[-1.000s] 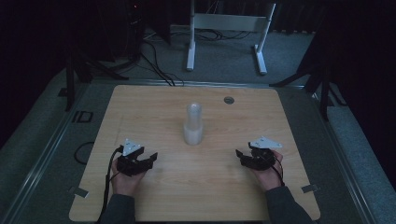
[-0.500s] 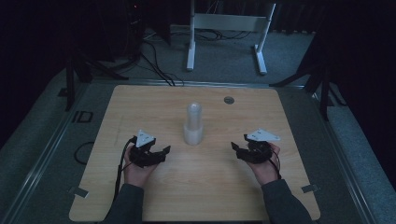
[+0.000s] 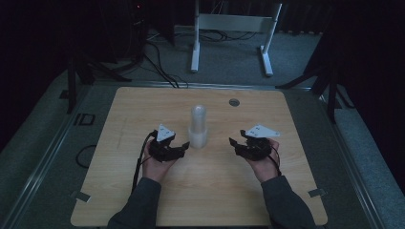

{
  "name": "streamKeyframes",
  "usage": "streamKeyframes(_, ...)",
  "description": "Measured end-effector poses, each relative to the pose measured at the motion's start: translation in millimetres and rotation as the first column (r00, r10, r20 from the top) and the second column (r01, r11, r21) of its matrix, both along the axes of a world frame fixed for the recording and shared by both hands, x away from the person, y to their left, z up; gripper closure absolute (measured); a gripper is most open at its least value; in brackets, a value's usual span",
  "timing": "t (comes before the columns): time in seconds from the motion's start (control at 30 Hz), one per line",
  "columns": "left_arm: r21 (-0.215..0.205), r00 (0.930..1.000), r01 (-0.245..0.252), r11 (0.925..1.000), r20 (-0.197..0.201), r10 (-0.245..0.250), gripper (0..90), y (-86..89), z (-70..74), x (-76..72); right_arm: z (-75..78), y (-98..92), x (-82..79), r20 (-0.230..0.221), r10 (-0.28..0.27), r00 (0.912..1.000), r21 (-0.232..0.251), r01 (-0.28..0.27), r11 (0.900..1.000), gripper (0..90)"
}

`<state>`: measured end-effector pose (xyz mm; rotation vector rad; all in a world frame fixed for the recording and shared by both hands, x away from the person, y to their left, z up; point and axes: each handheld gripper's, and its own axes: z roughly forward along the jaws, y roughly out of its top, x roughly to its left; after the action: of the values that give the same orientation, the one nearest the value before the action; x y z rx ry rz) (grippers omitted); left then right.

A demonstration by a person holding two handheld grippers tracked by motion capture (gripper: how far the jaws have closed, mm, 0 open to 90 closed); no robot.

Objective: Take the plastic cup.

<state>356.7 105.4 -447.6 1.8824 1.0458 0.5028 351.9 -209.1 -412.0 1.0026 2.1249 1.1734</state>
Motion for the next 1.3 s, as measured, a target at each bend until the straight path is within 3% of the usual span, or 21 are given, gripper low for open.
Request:
streamKeyframes(0.4,-0.003,0.9994,0.002,1.0,0.033,-0.002,27.5,-22.6,-4.2,18.5,7.6,21.5,11.4,0.007,0.037,0.9993,-0.003,-0.037,0.999,39.3)
streamKeyframes(0.63,-0.007,0.9985,-0.004,1.0,0.055,0.004,19.4,-32.3,-5.2,26.5,17.3,31.5,20.0,0.015,0.043,0.999,0.032,-0.043,0.999,37.7)
streamKeyframes(0.83,-0.004,0.9987,0.004,1.0,0.052,-0.004,17.2,-38.5,-12.3,31.3,23.0,38.9,25.1,0.032,0.058,0.9978,0.045,-0.06,0.997,37.6)
streamKeyframes(1.3,-0.049,0.9989,0.007,0.9987,0.047,-0.005,17.9,-44.1,-15.2,37.8,26.9,56.2,34.5,0.042,0.087,0.9953,0.061,-0.09,0.994,37.2)
